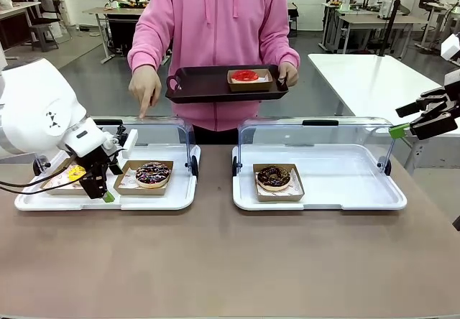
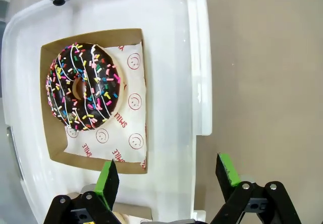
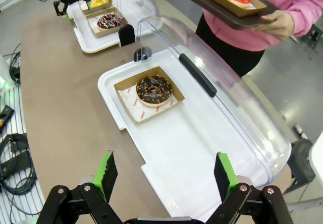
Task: Provide the desired donut to the person.
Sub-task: Pick up and lift the Paper togo box containing the Donut pointed at by the person.
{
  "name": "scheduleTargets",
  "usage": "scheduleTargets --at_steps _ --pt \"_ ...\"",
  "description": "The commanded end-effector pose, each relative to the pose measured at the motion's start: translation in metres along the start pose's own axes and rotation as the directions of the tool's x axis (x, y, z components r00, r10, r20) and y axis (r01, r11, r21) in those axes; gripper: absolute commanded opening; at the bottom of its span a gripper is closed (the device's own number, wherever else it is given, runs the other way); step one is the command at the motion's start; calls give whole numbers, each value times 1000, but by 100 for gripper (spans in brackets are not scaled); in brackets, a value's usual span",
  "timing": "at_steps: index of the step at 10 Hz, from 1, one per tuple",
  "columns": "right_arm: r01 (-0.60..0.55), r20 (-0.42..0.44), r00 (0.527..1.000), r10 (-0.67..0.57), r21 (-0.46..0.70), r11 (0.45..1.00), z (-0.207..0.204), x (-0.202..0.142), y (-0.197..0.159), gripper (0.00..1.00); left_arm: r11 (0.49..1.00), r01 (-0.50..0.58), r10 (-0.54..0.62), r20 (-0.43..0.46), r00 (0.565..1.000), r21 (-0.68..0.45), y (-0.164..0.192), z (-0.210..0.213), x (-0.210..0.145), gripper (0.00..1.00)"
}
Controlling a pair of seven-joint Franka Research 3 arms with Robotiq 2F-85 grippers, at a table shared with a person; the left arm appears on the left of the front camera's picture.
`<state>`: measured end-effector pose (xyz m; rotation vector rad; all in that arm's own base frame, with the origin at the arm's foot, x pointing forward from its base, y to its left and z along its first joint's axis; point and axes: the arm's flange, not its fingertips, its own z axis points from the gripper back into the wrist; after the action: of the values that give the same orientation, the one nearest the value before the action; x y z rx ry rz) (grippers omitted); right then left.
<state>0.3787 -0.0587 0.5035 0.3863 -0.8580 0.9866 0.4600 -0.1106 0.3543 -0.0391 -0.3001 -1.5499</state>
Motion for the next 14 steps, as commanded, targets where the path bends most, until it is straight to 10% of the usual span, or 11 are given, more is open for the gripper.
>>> scheduleTargets --at_steps 1,2,5,14 --pt "1 9 1000 -2 6 1000 -2 -1 0 100 1000 -12 13 -32 999 28 10 -11 0 100" --pt "1 9 1000 -2 6 1000 -2 -1 0 100 1000 -19 20 -25 1000 24 10 -15 1 100" --pt "1 9 1000 -2 6 1000 -2 -1 0 100 997 -2 4 -27 1000 74 13 -21 1 4" --pt "1 9 1000 -2 6 1000 -2 -1 0 100 1000 1 1 -59 998 27 11 -23 6 0"
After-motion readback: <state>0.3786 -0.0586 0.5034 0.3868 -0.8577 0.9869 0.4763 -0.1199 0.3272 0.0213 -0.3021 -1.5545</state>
